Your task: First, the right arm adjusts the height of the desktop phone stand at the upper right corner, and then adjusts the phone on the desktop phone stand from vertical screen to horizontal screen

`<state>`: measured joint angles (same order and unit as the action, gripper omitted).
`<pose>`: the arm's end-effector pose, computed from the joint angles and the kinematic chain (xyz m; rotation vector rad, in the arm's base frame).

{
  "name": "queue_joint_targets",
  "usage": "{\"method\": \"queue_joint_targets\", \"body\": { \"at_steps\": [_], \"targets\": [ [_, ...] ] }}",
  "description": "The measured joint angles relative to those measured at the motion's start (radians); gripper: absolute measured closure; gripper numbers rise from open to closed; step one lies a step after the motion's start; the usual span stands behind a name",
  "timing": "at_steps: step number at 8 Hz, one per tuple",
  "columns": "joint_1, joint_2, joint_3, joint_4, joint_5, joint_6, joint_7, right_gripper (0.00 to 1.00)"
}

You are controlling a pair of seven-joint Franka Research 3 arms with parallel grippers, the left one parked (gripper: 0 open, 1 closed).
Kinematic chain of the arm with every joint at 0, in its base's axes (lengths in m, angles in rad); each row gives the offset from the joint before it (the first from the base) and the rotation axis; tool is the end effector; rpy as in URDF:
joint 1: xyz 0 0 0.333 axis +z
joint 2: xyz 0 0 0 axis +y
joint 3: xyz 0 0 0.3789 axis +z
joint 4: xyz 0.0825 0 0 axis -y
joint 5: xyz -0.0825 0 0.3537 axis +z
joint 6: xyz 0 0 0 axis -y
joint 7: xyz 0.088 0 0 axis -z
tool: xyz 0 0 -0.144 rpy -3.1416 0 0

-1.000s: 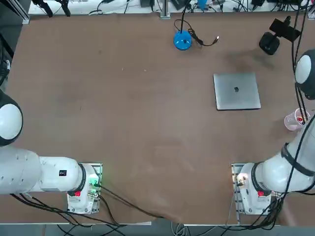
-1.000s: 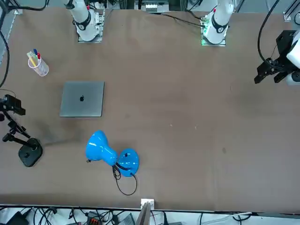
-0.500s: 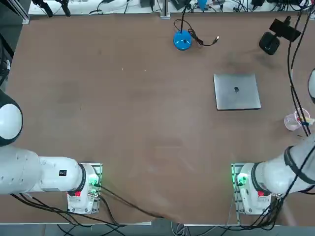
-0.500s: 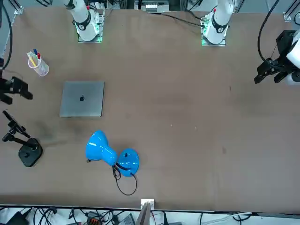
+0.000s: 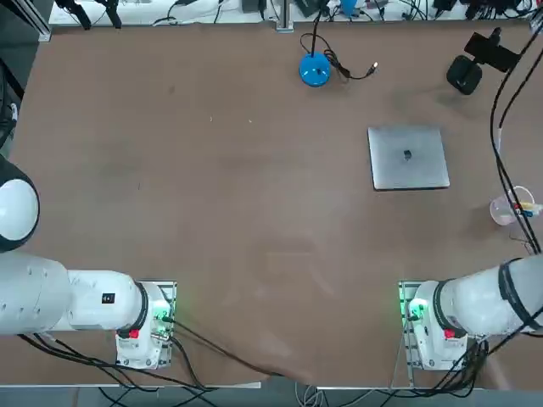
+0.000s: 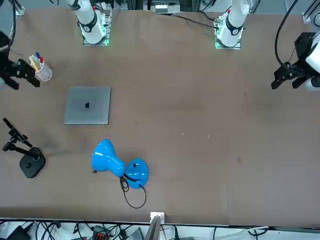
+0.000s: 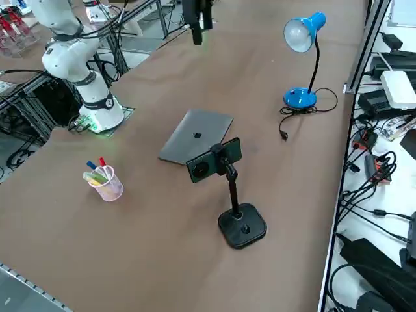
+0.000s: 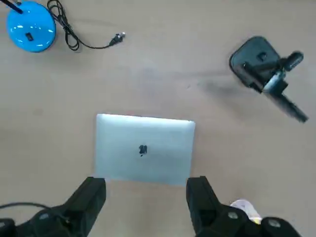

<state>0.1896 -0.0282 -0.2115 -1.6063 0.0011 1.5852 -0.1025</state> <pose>0.5151 -0.0130 0.6503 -3.1324 -0.1264 -0.0108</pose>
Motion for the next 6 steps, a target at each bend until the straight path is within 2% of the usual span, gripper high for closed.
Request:
{"method": "queue_joint_targets", "body": {
  "at_steps": [3,6],
  "targets": [
    [0.000,-0.099,0.003,-0.106,-0.003,0.015,0.012,0.00],
    [0.000,-0.104,0.004,-0.110,-0.003,0.026,0.014,0.00]
  ]
}}
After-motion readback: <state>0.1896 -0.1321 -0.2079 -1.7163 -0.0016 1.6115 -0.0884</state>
